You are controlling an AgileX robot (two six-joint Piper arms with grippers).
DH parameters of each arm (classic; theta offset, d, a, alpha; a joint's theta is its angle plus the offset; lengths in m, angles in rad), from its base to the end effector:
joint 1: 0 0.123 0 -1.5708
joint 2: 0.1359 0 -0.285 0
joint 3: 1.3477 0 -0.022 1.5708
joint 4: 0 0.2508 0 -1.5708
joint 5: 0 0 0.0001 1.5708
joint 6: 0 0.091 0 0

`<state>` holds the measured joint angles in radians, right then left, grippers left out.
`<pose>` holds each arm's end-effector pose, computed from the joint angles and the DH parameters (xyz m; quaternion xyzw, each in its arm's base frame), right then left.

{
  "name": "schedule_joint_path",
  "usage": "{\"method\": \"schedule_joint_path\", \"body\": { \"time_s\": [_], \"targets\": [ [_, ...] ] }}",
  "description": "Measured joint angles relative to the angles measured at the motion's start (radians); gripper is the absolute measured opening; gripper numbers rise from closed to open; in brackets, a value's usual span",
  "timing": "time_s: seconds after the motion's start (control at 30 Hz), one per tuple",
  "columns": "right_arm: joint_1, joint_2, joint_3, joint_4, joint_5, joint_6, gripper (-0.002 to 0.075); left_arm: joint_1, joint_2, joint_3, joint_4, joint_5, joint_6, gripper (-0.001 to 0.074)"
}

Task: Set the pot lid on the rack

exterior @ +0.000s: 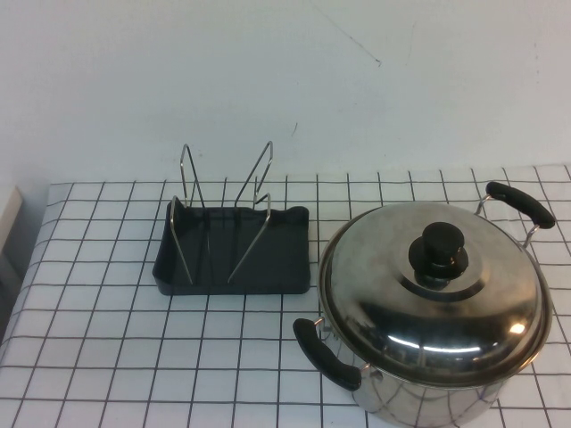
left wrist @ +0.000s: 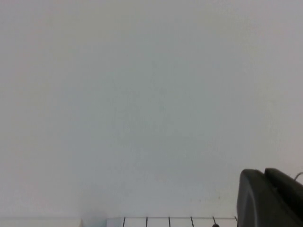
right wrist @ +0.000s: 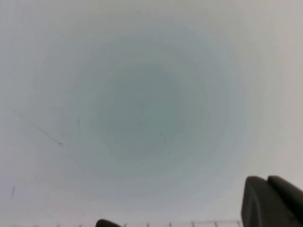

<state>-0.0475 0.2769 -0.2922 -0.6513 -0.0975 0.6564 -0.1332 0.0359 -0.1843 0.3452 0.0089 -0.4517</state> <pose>0.0757 0.0017 0.3011 -0.0051 0.6407 0.0035 0.7677 0.0462 -0.0059 0.2721 0.0071 0.6223 -0.0927 0.7772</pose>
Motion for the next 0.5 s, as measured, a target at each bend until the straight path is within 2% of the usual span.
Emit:
{"method": "schedule_joint_path", "body": {
  "time_s": [0.1,0.3,0.4,0.5],
  "targets": [
    [0.000,0.178,-0.027,-0.126,-0.112,0.124,-0.0003,0.000,0.042,0.002,-0.002,0.014,-0.009,-0.0002],
    [0.002,0.555,-0.153,-0.501,-0.505,0.330,-0.0003,0.000,0.098,0.002,-0.008,0.018,-0.048,-0.0002],
    [0.002,0.721,-0.221,-0.584,-0.654,0.340,-0.0003,0.000,0.100,0.002,-0.008,0.018,-0.056,-0.0002],
    [0.009,0.853,-0.275,-0.614,-0.724,0.340,-0.0003,0.000,0.100,0.002,-0.008,0.018,-0.073,-0.0002]
  ]
}}
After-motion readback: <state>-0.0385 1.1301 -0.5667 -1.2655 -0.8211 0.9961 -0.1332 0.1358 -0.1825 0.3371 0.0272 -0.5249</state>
